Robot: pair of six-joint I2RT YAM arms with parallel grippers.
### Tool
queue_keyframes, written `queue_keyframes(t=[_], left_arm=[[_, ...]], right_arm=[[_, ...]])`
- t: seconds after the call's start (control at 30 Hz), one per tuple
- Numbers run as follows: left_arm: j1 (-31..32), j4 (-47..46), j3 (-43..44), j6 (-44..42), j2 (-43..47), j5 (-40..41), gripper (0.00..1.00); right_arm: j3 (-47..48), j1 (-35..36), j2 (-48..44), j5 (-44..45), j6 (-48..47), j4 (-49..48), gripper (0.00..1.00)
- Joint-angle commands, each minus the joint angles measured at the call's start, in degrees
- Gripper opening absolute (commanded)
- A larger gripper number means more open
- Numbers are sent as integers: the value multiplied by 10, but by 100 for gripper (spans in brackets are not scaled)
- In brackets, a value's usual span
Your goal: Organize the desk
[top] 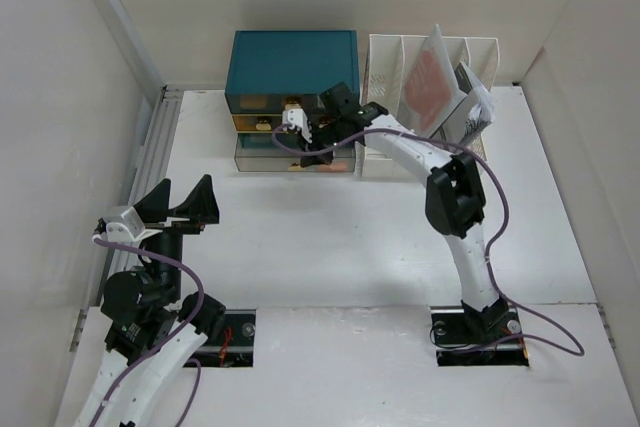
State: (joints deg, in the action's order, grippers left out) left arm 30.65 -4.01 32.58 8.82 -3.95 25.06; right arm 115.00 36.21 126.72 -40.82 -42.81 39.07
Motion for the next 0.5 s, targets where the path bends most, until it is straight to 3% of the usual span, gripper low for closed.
queue_keyframes(t=[0.0, 0.07, 0.1, 0.2, 0.47], left_arm=[[1, -20, 6, -9, -3, -7, 99], [1, -20, 6, -9, -3, -7, 99], [1, -20, 6, -9, -3, -7, 99], [1, -20, 6, -9, -3, -7, 99], [1, -20, 6, -9, -3, -7, 99]], right_arm=[[36, 10, 34, -36, -35, 98, 0], [5, 16, 23, 40, 19, 36, 0], [-38, 16, 13, 70, 65, -39, 0], [-74, 21, -12, 182, 109, -123, 0], [-106, 43, -18, 441, 178, -232, 0]])
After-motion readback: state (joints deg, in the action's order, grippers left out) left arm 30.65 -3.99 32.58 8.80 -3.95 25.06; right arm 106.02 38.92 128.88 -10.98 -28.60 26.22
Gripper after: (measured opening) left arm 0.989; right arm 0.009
